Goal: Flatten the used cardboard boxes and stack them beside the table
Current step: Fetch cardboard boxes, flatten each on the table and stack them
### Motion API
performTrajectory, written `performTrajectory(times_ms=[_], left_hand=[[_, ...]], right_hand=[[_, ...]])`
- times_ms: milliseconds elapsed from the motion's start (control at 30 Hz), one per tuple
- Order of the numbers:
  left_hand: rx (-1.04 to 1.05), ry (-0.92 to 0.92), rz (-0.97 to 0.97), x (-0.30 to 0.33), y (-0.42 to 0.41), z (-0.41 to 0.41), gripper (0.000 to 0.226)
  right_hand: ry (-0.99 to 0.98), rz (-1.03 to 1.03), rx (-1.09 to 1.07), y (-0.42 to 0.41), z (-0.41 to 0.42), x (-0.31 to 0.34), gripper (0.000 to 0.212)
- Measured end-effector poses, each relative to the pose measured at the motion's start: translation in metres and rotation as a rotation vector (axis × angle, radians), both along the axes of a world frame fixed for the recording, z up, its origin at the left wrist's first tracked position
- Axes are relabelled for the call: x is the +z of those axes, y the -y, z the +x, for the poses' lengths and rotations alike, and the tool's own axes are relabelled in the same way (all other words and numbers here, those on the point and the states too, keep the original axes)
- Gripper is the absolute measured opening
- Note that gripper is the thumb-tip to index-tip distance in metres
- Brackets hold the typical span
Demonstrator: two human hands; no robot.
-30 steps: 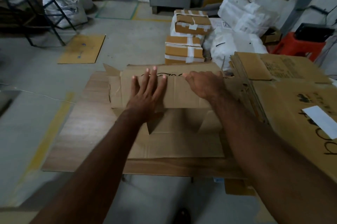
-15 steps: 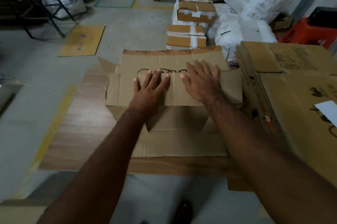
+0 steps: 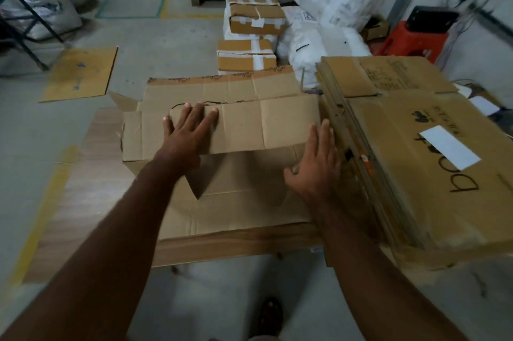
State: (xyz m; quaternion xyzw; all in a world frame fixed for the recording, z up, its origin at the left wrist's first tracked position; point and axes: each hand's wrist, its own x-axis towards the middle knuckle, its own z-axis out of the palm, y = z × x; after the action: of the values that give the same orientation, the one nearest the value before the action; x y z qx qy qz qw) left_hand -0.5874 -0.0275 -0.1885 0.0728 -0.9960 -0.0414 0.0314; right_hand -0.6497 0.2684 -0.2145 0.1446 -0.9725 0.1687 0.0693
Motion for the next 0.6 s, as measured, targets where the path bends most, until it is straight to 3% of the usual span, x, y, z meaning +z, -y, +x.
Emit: performTrajectory(times_ms=[67, 167, 233, 367, 600], left_hand=[[-0.001, 0.010, 0.002, 0.002, 0.002, 0.001, 0.127], [-0.009, 0.020, -0.009, 0.001, 0.007, 0.005, 0.128], [-0.020, 0.017, -0.025, -0.002, 0.006, 0.008, 0.130], [-0.013, 0.002, -0.047, -0.001, 0.000, 0.009, 0.129], [0.010, 0.003, -0.056, 0.008, -0.006, 0.018, 0.126]], right_hand=[[0.082, -0.105, -0.038, -0.027, 0.009, -0.006, 0.105], [0.167, -0.140, -0.094, -0.079, 0.011, -0.012, 0.047], [0.165, -0.123, -0.128, -0.103, 0.007, -0.010, 0.034], [0.218, -0.103, -0.051, -0.110, 0.001, -0.001, 0.041], [0.131, -0.065, 0.034, -0.047, 0.002, 0.029, 0.094]])
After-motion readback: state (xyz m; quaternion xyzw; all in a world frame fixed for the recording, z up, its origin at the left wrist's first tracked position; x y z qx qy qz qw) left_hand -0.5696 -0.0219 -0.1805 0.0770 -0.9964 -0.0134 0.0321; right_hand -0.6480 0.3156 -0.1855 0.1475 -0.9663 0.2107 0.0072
